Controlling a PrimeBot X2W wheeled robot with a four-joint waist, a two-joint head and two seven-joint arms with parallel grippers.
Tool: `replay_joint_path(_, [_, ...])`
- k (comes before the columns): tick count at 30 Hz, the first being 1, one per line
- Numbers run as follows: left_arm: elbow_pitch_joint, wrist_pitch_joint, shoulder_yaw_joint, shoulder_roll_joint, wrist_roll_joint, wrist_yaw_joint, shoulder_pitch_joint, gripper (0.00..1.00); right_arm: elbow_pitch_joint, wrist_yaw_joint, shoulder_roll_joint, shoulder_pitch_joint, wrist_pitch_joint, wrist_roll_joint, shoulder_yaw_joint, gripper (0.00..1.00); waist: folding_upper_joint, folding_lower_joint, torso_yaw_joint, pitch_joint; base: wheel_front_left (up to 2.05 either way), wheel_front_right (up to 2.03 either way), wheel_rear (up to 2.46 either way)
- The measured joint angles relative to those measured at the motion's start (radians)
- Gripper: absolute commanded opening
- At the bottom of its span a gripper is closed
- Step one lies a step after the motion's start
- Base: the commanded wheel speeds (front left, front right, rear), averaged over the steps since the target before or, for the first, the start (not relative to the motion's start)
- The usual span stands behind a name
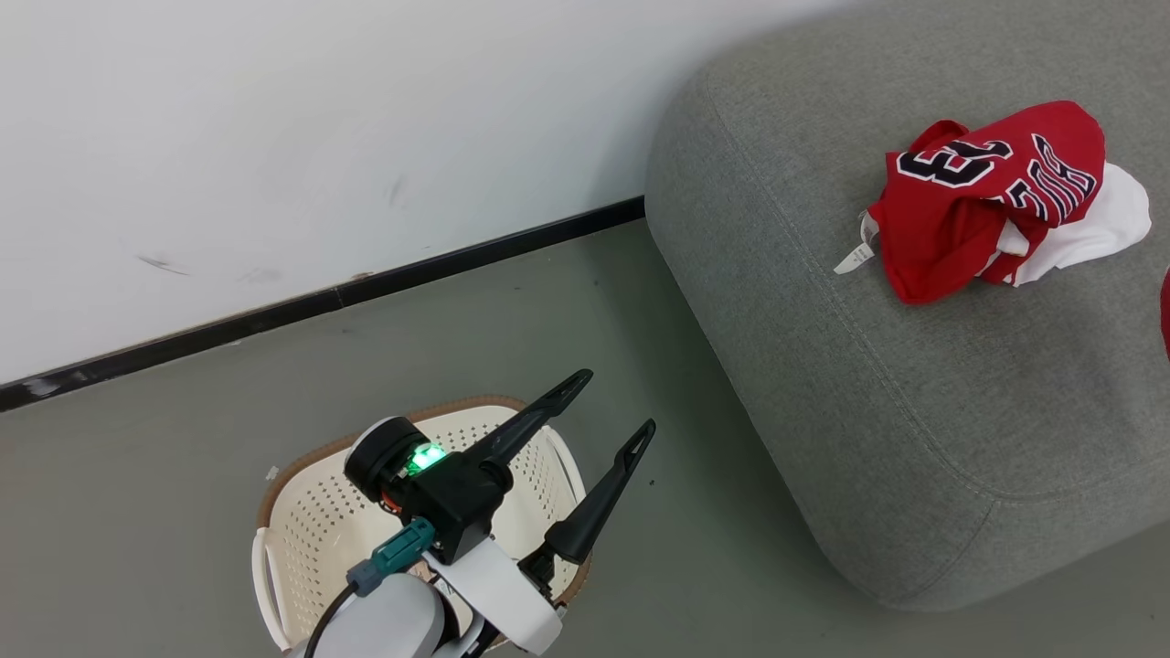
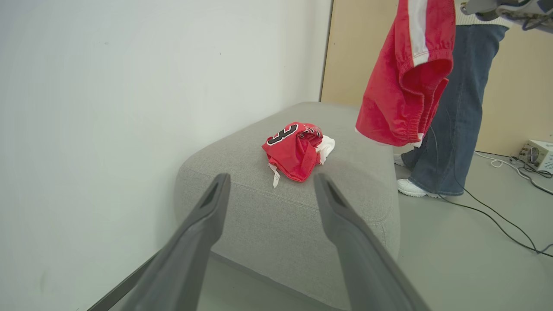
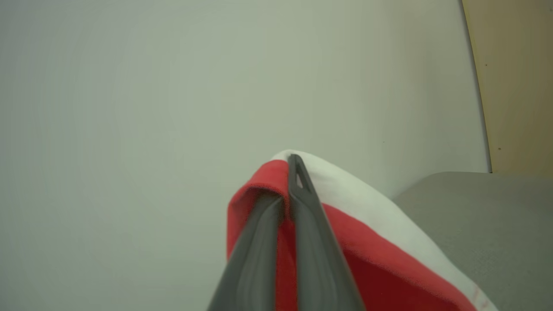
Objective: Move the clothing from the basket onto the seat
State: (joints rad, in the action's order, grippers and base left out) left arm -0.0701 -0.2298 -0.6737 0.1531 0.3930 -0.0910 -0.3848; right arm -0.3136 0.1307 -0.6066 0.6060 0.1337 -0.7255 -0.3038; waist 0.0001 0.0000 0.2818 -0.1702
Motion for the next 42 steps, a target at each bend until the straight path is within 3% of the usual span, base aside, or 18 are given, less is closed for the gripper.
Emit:
replay_joint_path(11, [0.017, 0.009, 0.005, 0.005, -0.001, 0.002, -0.003, 1.00, -0.057, 0.000, -0.007, 0.008, 0.017, 0.058, -0.001, 0.00, 0.0000, 0.0000, 0.004, -0.017, 0.00, 0.00, 0.00])
replay_joint_path(24, [0.068, 0.040, 0.018, 0.018, -0.016, 0.041, -0.003, 1.00, -0.157, 0.000, 0.031, 0.015, 0.057, 0.124, 0.040, 0.00, 0.0000, 0.0000, -0.025, -0.064, 0.00, 0.00, 0.00])
replay_joint_path(42, [0.143, 0.062, 0.028, 0.024, -0.032, 0.058, -0.047, 1.00, -0.243, 0.000, 0.021, 0.230, 0.075, 0.234, 0.065, 0.00, 0.0000, 0.0000, -0.093, -0.171, 0.00, 0.00, 0.00])
